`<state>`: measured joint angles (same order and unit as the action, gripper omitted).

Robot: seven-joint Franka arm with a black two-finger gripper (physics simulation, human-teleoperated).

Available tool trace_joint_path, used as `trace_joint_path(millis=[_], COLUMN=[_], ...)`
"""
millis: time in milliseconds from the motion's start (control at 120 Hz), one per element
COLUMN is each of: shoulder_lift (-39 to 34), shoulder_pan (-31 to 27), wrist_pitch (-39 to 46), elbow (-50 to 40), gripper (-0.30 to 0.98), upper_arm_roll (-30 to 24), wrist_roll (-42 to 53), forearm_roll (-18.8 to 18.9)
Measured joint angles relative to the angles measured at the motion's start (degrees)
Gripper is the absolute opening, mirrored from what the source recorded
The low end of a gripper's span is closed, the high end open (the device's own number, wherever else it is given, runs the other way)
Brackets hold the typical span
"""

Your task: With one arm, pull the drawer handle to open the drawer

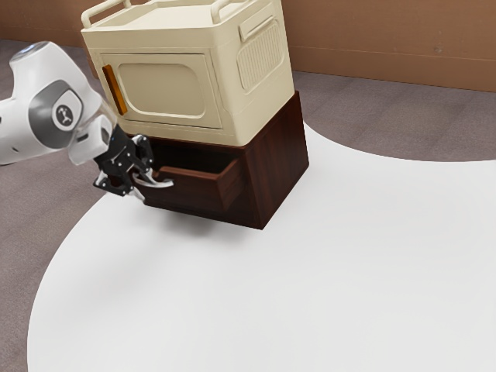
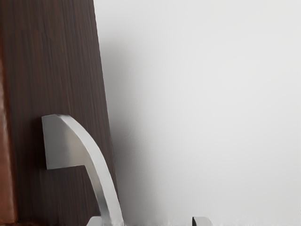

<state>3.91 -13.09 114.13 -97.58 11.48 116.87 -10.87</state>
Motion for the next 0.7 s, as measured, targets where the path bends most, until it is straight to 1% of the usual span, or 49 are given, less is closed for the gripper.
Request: trace_joint_path(millis=[175, 325, 700], shoulder_lift=[-0.28, -1.59, -5.56], shoulder_pan=[-0.33, -0.27, -0.62], wrist_pitch=[-0.2, -0.29, -0.22], elbow=[-0.32, -1.8, -5.97], gripper=[0.06, 0.0, -0.04], upper_arm_roll=[0.14, 0.31, 0.28], wrist_roll=[-0.34, -0.57, -0.57], forearm_roll=[-0.76, -0.93, -0.63])
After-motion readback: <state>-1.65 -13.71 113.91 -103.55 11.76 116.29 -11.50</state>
